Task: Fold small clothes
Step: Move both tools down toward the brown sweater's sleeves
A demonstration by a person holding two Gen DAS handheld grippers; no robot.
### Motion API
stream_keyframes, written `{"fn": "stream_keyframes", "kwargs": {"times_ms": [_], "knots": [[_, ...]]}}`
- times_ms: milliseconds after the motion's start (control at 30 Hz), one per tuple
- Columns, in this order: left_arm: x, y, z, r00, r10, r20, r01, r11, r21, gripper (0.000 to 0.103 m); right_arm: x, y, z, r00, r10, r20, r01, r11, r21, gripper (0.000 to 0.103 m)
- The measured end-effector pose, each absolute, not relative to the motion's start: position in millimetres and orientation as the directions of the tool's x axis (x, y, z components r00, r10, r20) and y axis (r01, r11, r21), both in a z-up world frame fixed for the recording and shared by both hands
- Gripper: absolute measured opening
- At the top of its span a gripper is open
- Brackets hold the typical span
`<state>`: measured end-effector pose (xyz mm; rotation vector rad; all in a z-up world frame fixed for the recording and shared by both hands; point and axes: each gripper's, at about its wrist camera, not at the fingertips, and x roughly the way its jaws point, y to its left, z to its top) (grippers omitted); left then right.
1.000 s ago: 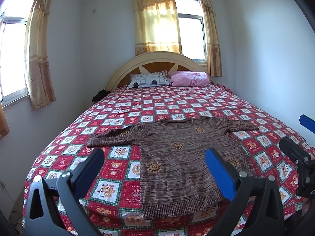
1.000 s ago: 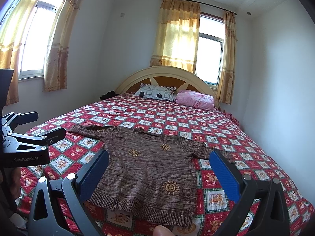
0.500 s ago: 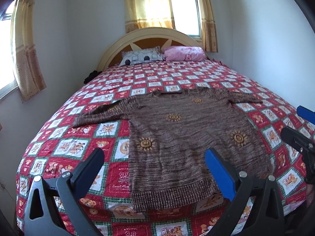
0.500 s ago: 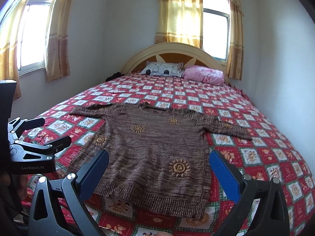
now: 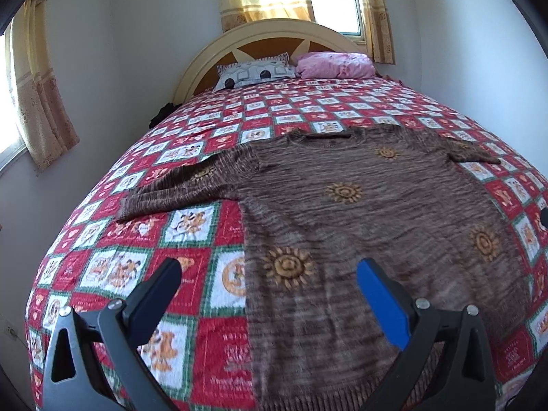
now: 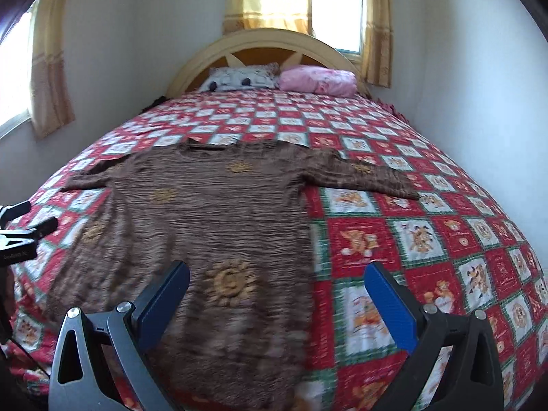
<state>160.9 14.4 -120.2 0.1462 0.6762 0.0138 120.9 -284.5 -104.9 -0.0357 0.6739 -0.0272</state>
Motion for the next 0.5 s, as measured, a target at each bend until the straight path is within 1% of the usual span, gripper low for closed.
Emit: {"fn": "stream_keyframes", "kwargs": {"times_ms": [267, 400, 500], "knots": [[220.5, 17.5, -127.3, 0.778, 0.099, -0.62, 0.02, 0.983, 0.182, 0.103, 169.2, -340.4, -109.0, 0.732, -0.069, -0.678, 0.087, 0.996, -0.007, 0.1], [254.5, 25.1, -133.9, 0.764, 0.128, -0.633, -0.007, 0.982, 0.191, 0.103, 196.1, -376.3, -114.8, 0.709, -0.075, -0.701, 0.151, 0.987, 0.046, 0.089], [275.9, 30.8, -138.1, 0.754, 0.15, -0.639, -0.025, 0.979, 0.2, 0.103, 213.1, -400.0, -119.7, 0.693, -0.084, -0.716, 0.197, 0.977, 0.076, 0.085]]}}
